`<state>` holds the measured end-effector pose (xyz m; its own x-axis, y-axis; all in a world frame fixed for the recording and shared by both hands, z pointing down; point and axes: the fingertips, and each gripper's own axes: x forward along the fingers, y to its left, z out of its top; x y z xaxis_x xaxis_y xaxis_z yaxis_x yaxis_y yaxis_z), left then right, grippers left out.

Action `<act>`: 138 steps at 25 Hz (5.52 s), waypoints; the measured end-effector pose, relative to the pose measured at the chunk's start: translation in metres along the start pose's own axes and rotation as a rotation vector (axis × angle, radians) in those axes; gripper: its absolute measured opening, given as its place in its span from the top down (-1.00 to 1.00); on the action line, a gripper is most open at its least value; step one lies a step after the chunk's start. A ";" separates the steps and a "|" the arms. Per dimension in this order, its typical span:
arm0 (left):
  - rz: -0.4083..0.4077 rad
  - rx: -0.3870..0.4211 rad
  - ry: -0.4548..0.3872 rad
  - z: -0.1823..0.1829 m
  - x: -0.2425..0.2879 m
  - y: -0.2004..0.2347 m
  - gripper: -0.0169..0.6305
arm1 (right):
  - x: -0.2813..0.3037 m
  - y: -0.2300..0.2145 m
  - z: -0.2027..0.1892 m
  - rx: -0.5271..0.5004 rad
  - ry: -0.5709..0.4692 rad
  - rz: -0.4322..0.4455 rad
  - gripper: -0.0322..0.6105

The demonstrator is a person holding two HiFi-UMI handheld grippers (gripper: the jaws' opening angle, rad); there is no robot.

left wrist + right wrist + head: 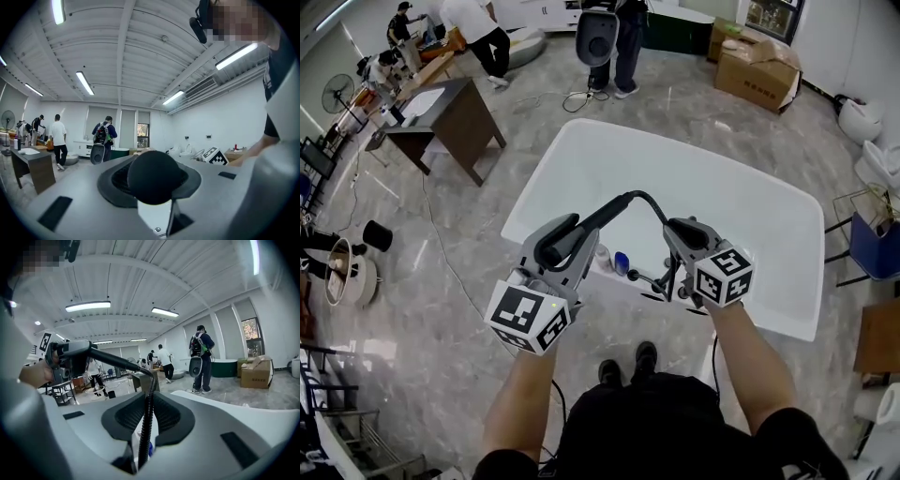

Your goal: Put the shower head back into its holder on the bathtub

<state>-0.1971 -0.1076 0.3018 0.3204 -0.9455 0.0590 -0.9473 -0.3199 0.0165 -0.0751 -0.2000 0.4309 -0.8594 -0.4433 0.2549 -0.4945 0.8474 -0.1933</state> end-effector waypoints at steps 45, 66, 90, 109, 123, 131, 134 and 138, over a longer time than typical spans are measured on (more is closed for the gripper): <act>-0.189 -0.106 0.073 -0.050 0.015 0.029 0.51 | 0.060 0.018 -0.103 0.213 0.217 -0.036 0.85; -0.360 -0.012 0.145 -0.070 0.044 -0.045 0.51 | -0.064 -0.004 -0.098 0.337 0.037 -0.260 0.85; -0.192 -0.031 0.327 -0.185 0.093 -0.087 0.50 | -0.093 -0.011 -0.067 0.241 0.020 -0.068 0.85; -0.139 0.043 0.585 -0.323 0.107 -0.083 0.50 | -0.077 -0.030 -0.133 0.372 0.091 -0.073 0.85; -0.102 0.049 0.679 -0.380 0.106 -0.077 0.48 | -0.087 -0.035 -0.166 0.429 0.131 -0.101 0.85; -0.120 0.113 0.738 -0.402 0.104 -0.077 0.49 | -0.085 -0.032 -0.176 0.438 0.151 -0.108 0.85; -0.114 0.112 0.750 -0.406 0.103 -0.076 0.49 | -0.086 -0.031 -0.177 0.446 0.152 -0.112 0.85; -0.102 0.108 0.756 -0.408 0.102 -0.076 0.48 | -0.089 -0.033 -0.177 0.452 0.153 -0.117 0.85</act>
<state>-0.0935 -0.1551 0.7135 0.2796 -0.6243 0.7294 -0.8954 -0.4438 -0.0366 0.0408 -0.1373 0.5823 -0.7823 -0.4511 0.4297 -0.6229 0.5675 -0.5384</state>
